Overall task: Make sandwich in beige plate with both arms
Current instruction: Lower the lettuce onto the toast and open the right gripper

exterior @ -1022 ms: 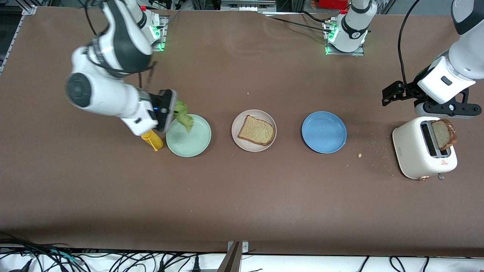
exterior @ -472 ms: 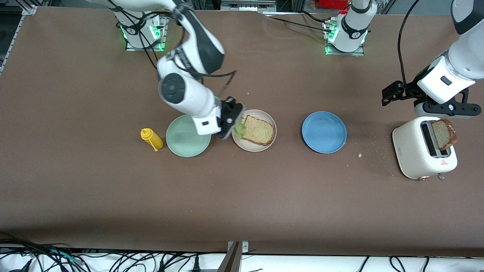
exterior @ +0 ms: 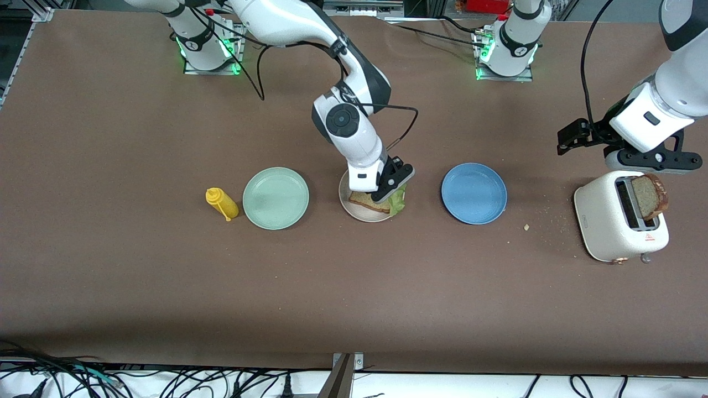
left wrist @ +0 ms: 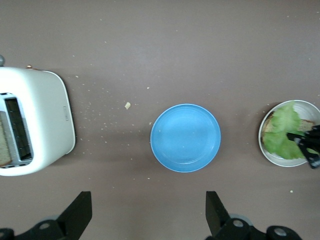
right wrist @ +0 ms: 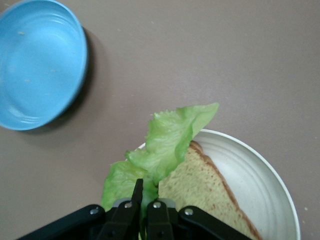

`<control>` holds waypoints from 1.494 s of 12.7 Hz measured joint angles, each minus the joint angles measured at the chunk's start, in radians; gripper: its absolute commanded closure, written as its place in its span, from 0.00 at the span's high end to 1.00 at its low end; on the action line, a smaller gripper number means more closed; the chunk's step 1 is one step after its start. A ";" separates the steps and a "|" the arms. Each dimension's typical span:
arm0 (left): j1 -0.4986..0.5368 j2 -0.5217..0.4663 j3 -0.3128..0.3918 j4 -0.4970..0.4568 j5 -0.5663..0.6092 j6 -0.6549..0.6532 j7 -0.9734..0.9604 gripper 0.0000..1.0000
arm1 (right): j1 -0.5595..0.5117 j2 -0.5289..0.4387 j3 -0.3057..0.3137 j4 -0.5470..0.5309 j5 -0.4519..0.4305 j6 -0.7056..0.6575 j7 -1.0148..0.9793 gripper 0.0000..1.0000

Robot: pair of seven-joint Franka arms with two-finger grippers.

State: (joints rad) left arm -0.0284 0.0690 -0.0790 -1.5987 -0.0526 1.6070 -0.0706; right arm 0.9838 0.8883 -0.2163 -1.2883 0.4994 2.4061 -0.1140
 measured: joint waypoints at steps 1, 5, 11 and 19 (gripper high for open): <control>0.001 0.004 0.000 0.000 -0.007 0.001 -0.002 1.00 | -0.001 0.014 -0.004 0.007 0.000 0.004 0.000 0.00; 0.008 0.008 0.001 0.000 -0.008 -0.006 -0.023 1.00 | -0.010 0.020 -0.018 0.018 0.000 0.004 -0.023 0.00; 0.009 0.007 0.001 0.000 -0.008 -0.018 -0.030 1.00 | -0.030 0.036 -0.023 0.018 0.000 0.002 -0.087 1.00; 0.016 0.012 0.002 0.012 -0.008 -0.017 -0.030 1.00 | -0.041 0.064 -0.056 -0.021 -0.008 -0.005 -0.229 1.00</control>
State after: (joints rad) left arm -0.0125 0.0807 -0.0774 -1.5866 -0.0607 1.5905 -0.1007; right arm 0.9433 0.9520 -0.2720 -1.3096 0.4910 2.4016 -0.3427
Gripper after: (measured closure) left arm 0.000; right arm 0.026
